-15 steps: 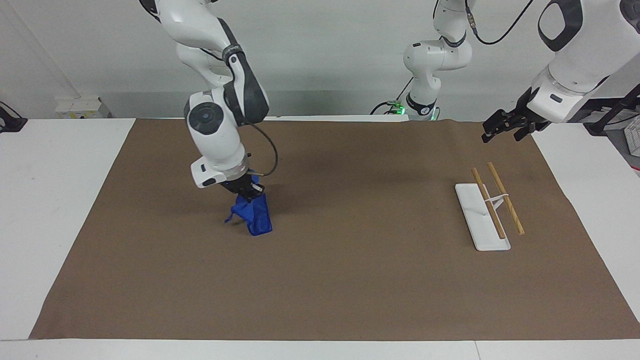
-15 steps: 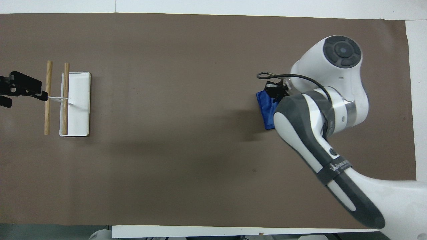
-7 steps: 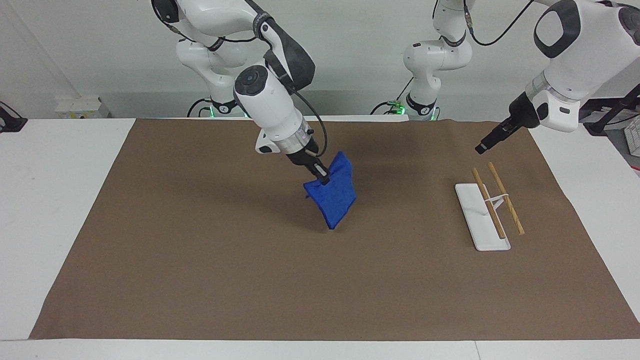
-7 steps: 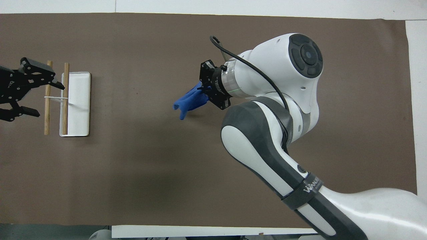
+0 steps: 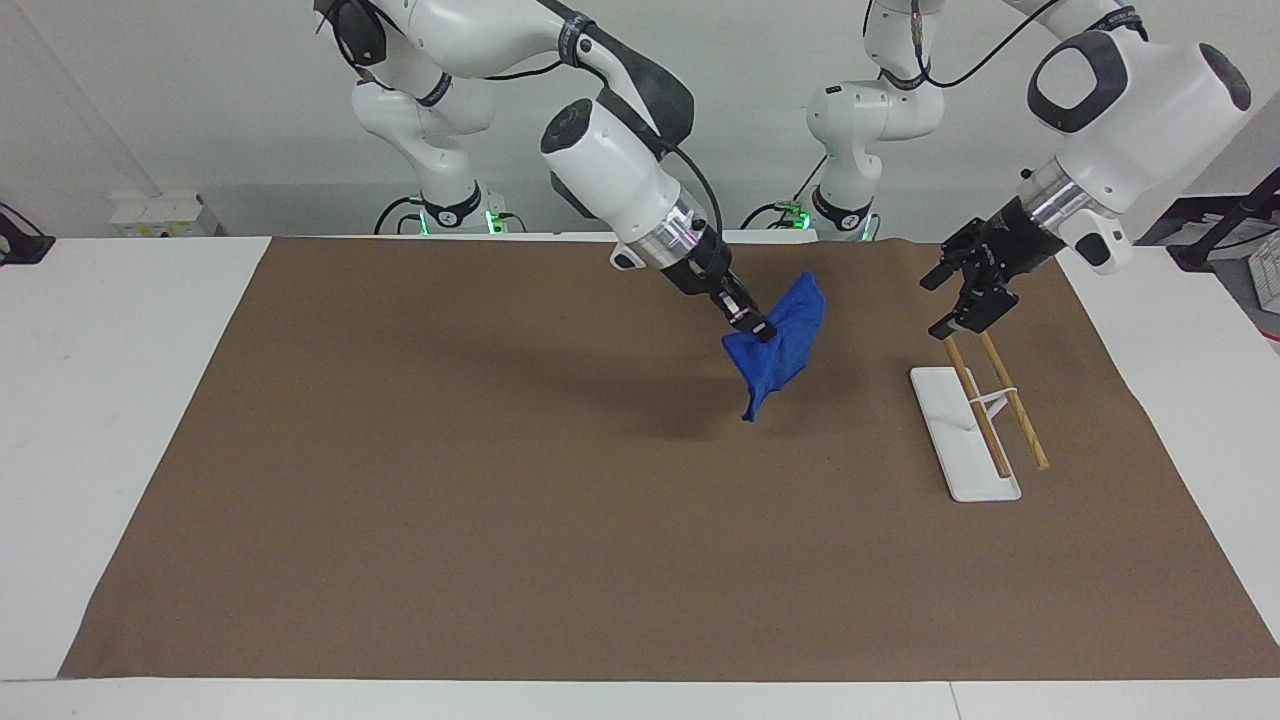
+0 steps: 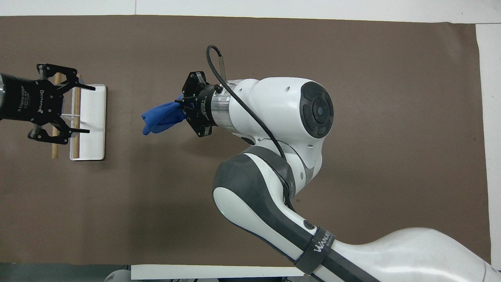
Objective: Right arm passes towel to left arm to hang
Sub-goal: 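Carry the towel toward the left gripper and close the left gripper on it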
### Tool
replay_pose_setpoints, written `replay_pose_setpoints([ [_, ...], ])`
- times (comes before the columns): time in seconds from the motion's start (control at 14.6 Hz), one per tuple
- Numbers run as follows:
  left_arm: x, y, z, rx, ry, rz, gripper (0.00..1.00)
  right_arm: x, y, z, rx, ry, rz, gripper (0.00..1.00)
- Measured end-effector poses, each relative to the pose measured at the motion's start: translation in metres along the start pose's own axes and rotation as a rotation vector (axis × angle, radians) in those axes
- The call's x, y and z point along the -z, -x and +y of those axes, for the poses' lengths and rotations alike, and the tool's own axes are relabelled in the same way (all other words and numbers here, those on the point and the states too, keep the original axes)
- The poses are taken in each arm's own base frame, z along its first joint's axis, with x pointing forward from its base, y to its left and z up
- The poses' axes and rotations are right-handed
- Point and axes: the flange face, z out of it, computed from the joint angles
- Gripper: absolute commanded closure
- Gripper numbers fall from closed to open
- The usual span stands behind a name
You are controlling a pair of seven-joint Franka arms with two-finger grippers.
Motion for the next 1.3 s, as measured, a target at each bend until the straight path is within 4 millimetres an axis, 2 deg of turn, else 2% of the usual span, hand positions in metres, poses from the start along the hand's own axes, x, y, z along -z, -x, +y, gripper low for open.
replay_pose_setpoints([
  [0.27, -0.025, 0.008, -0.005, 0.120, -0.014, 0.001, 0.02, 0.004, 0.026, 0.002, -0.063, -0.048, -0.056, 1.00],
  [0.41, -0.036, 0.020, -0.011, 0.155, -0.024, 0.003, 0.02, 0.005, 0.034, 0.001, -0.077, -0.059, -0.079, 1.00],
  [0.55, -0.045, 0.028, -0.018, 0.162, -0.016, 0.008, 0.02, 0.005, 0.039, 0.000, -0.091, -0.058, -0.092, 1.00],
  [1.03, -0.058, 0.038, -0.036, 0.152, -0.042, 0.011, 0.04, 0.006, 0.044, 0.000, -0.094, -0.058, -0.104, 1.00],
  [1.16, -0.059, 0.038, -0.036, 0.168, -0.015, 0.016, 0.08, 0.006, 0.044, 0.000, -0.094, -0.057, -0.104, 1.00],
  [1.23, -0.060, 0.037, -0.034, 0.183, 0.008, 0.019, 0.15, 0.005, 0.044, 0.000, -0.095, -0.057, -0.104, 1.00],
  [1.3, -0.060, 0.036, -0.033, 0.197, 0.029, 0.022, 0.33, 0.005, 0.043, 0.000, -0.095, -0.057, -0.104, 1.00],
])
